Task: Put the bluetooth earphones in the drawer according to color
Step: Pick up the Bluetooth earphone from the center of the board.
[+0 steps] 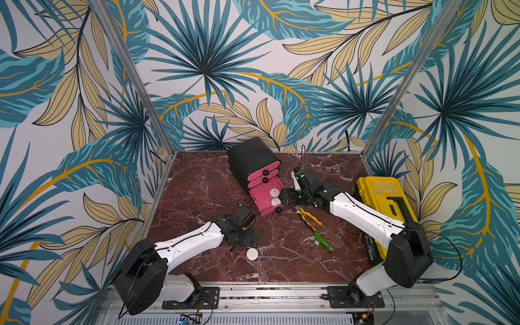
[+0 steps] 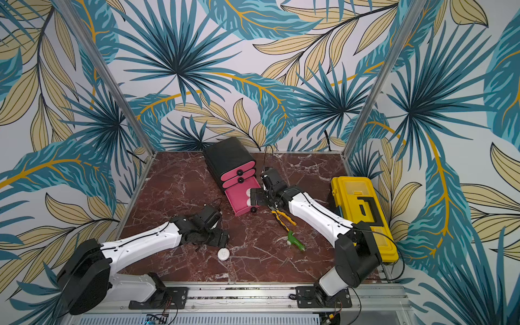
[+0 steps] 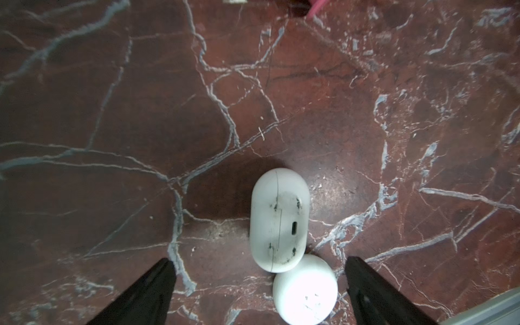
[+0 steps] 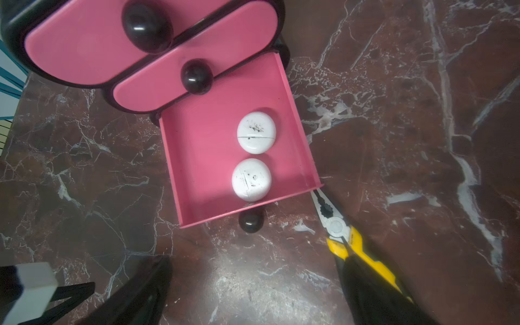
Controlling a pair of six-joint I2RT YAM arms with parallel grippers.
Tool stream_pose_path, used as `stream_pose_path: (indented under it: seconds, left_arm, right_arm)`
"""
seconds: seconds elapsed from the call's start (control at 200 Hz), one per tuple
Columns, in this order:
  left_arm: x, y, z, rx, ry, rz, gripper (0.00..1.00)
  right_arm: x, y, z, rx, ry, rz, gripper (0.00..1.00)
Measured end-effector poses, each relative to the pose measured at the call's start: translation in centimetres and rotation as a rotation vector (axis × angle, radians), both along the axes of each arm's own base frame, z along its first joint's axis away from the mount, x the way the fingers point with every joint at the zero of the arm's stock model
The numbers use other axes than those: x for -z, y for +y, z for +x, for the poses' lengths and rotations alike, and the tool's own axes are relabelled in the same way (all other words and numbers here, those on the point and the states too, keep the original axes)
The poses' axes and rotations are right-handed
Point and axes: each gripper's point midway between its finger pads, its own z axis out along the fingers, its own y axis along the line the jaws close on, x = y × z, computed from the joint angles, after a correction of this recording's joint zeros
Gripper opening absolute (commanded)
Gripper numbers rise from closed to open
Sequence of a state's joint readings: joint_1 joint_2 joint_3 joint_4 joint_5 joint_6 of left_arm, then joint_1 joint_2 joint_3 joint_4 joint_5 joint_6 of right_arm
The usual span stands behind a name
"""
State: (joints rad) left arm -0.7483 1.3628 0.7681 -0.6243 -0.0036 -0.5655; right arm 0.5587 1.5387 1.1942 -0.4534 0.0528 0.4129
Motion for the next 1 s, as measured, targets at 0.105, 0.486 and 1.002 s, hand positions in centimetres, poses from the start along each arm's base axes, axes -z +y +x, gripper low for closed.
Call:
stream_pose_path:
  seconds: [0.105, 0.486, 1.002]
  left_arm:
    - [1.1, -0.2, -0.3, 0.007, 0.028, 0.020, 0.87]
    - [3.2, -1.0, -0.3, 0.017, 0.061, 0.053, 0.66]
    - [3.3, -1.5, 0.7, 0.012, 0.048, 0.070, 0.32]
  right_arm:
    - [-0.3, -0.2, -0.1, 0.006, -0.008, 0.000, 0.99]
    - [-0.6, -0.6, -0.5, 0.011, -0.019, 0.000, 0.99]
    - [-0.4, -1.8, -1.4, 0.031, -0.028, -0.022, 1.00]
